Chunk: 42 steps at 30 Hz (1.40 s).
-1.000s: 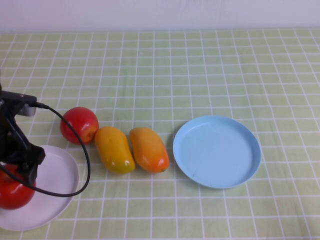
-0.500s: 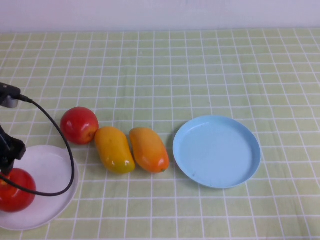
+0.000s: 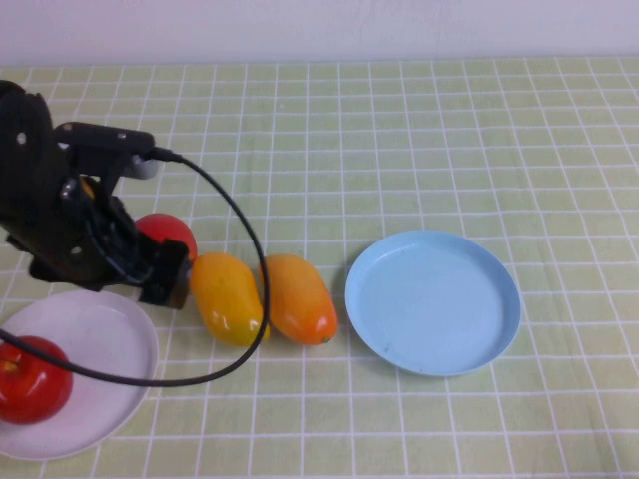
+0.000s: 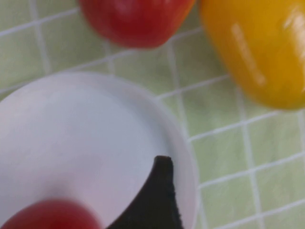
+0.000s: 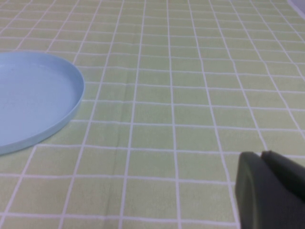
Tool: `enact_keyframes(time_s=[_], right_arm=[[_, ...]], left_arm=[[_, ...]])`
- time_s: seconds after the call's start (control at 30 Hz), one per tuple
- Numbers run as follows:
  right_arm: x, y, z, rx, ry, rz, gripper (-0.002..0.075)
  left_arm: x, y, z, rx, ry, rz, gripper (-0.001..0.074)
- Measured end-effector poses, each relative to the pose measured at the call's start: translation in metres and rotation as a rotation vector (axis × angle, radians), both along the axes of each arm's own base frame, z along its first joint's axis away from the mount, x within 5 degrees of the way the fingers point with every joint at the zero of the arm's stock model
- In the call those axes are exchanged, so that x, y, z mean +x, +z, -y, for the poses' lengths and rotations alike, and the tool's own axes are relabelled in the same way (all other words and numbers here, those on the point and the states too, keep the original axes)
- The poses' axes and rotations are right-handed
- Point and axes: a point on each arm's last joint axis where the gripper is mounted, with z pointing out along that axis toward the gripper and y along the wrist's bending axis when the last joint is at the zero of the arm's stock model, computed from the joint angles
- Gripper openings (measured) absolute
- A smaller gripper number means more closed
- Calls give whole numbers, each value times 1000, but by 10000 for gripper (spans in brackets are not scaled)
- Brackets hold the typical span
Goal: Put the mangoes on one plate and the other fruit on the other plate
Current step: Put one type of fruit in the left plate
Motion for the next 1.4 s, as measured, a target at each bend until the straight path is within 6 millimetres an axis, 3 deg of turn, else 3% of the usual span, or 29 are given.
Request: enact_keyframes(time_s=[0.2,0.3,0.5,0.83,0.9,1.07,1.17,1.27,1.4], right_arm=[[0,0,0,0,0,0,-16],[0,0,0,0,0,0,-16],[0,0,0,0,0,0,-16],[0,0,0,0,0,0,-16],[0,0,0,0,0,0,-16],[0,0,0,0,0,0,-16],[0,0,0,0,0,0,-16],[0,0,0,0,0,0,-17],[0,0,0,0,0,0,-16]], left_arm=[[24,-10,23,-167,35,68,669],[34,-4,30,-205,44,64,669],[42,8,35,-228,42,67,669],[45,9,33,-196,-1,115,664],[47,7,29,-124,-47,140,608],[57,4,20,36,-167,225,270],[66,2,15,117,-268,243,195],[74,-3,12,169,-330,210,297],[86,-13,11,190,-342,165,588]])
